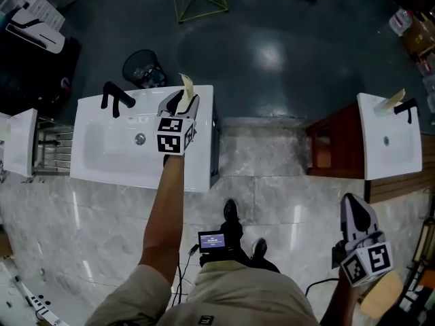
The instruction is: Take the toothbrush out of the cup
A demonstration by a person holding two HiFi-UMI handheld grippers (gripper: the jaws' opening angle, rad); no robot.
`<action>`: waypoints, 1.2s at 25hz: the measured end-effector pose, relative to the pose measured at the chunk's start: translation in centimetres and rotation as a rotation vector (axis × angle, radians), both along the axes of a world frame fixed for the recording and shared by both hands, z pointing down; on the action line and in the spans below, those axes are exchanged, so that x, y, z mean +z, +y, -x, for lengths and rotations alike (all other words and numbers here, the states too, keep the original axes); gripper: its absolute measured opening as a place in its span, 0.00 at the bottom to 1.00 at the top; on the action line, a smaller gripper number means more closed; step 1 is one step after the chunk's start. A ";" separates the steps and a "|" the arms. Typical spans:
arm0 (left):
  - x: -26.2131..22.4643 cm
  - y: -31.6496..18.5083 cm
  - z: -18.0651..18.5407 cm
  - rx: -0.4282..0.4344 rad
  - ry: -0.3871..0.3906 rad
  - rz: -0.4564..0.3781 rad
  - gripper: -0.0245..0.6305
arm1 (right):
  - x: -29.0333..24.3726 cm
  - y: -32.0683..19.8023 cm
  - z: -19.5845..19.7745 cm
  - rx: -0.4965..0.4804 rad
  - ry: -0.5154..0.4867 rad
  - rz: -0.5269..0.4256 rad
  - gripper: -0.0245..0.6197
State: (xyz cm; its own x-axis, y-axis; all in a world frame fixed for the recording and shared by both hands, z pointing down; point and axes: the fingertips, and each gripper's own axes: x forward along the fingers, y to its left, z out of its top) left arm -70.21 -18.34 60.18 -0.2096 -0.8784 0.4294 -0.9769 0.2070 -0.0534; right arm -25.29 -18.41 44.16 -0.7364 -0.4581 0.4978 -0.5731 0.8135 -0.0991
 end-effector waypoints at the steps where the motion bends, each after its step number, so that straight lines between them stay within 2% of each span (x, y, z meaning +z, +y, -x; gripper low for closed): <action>1: 0.8 -0.6 0.3 0.001 0.002 0.009 0.28 | 0.5 -0.2 0.1 0.004 0.009 0.006 0.05; 5: 2.6 -2.3 0.8 0.002 0.005 0.024 0.28 | 1.7 -0.7 -0.1 0.028 0.041 0.024 0.05; 9: 2.7 -2.7 1.8 -0.028 -0.001 0.004 0.28 | 2.2 -0.9 -0.1 0.040 0.059 0.029 0.05; 10: 2.5 -2.6 2.0 -0.034 -0.004 -0.001 0.25 | 2.3 -0.9 -0.2 0.043 0.061 0.030 0.05; 12: 2.2 -2.2 2.1 -0.037 -0.008 -0.009 0.11 | 2.4 -0.7 -0.4 0.047 0.061 0.032 0.05; 14: 1.7 -1.8 2.1 -0.039 -0.019 -0.015 0.10 | 2.2 -0.5 -0.6 0.047 0.054 0.030 0.05; 18: -0.8 -0.9 2.1 -0.058 -0.059 -0.057 0.10 | 1.8 0.0 -1.4 0.046 0.037 0.016 0.05; 23: -6.6 0.9 1.4 -0.086 -0.123 -0.146 0.10 | 0.4 1.1 -3.0 0.038 0.016 -0.010 0.05; 26: -12.0 2.4 -1.3 -0.068 -0.176 -0.215 0.10 | -1.2 1.2 -5.4 0.045 -0.013 -0.044 0.05; 30: -19.9 3.9 -9.9 0.058 -0.209 -0.317 0.10 | -3.8 2.7 -10.7 0.091 -0.054 -0.084 0.05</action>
State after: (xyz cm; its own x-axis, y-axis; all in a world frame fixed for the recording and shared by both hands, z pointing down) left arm -60.32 -14.45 40.31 -0.2098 -0.9738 0.0881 -0.9622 0.1896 -0.1953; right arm -14.63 -15.73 40.40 -0.7145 -0.5629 0.4154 -0.6408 0.7649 -0.0656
